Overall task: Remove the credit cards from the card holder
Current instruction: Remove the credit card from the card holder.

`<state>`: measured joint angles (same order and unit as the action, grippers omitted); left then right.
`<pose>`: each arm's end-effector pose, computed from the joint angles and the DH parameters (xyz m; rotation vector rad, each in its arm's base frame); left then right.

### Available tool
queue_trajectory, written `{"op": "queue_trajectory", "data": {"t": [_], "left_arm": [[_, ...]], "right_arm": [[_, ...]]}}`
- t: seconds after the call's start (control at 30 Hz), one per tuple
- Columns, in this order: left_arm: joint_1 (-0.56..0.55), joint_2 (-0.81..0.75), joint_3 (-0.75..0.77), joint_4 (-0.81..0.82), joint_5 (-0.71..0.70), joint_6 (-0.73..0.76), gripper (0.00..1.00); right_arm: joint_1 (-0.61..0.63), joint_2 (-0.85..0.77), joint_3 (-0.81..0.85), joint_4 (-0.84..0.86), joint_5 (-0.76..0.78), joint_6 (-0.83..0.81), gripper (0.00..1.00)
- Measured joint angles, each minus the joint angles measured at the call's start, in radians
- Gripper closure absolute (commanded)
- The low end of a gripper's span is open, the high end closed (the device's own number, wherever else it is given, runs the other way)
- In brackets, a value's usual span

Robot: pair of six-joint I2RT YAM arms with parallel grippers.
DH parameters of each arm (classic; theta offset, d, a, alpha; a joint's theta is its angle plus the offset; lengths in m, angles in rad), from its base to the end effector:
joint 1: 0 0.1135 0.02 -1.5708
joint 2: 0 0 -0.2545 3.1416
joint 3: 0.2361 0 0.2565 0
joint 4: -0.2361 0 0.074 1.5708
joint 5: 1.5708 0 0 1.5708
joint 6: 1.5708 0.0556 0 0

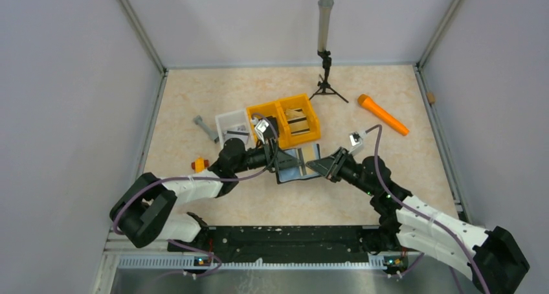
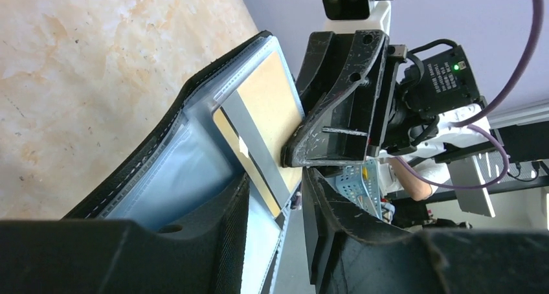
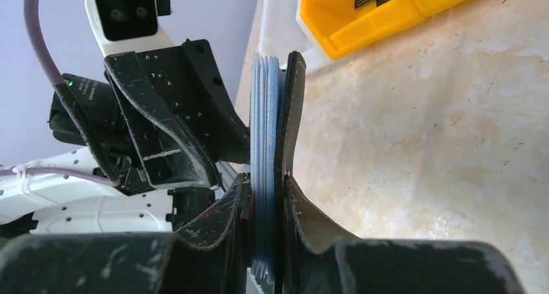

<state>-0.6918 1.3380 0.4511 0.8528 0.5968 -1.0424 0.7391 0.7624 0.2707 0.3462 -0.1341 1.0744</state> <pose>0.1998 -0.2061 0.2017 0.2193 1.9212 -1.7347 0.1516 0.1482 0.2057 0.2132 1.9357 1.4035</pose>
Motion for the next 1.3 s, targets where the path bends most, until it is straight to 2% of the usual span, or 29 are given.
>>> {"op": "queue_trajectory", "data": {"t": [0.27,0.37,0.67,0.77,0.83,1.03,1.3], "left_arm": [[0.016,0.014,-0.014,0.054,0.010,-0.032,0.71],[0.026,0.044,-0.031,0.126,0.011,-0.066,0.76],[0.044,0.108,-0.064,0.335,0.005,-0.169,0.81],[0.050,0.134,-0.064,0.386,0.006,-0.190,0.90],[0.053,0.151,-0.064,0.397,0.005,-0.197,1.00],[0.057,0.170,-0.064,0.402,0.008,-0.209,1.00],[0.046,0.170,-0.064,0.425,0.058,-0.223,1.00]], "right_arm": [[-0.003,0.030,-0.029,0.099,-0.011,0.047,1.00],[-0.005,0.056,-0.043,0.154,-0.011,0.070,1.00],[-0.014,0.085,-0.047,0.242,-0.021,0.083,1.00],[-0.018,0.095,-0.047,0.267,-0.023,0.083,0.99],[-0.021,0.108,-0.047,0.274,-0.024,0.083,0.96],[-0.022,0.106,-0.046,0.262,-0.025,0.071,0.70],[-0.003,-0.026,-0.026,0.114,-0.069,0.022,0.67]]}}
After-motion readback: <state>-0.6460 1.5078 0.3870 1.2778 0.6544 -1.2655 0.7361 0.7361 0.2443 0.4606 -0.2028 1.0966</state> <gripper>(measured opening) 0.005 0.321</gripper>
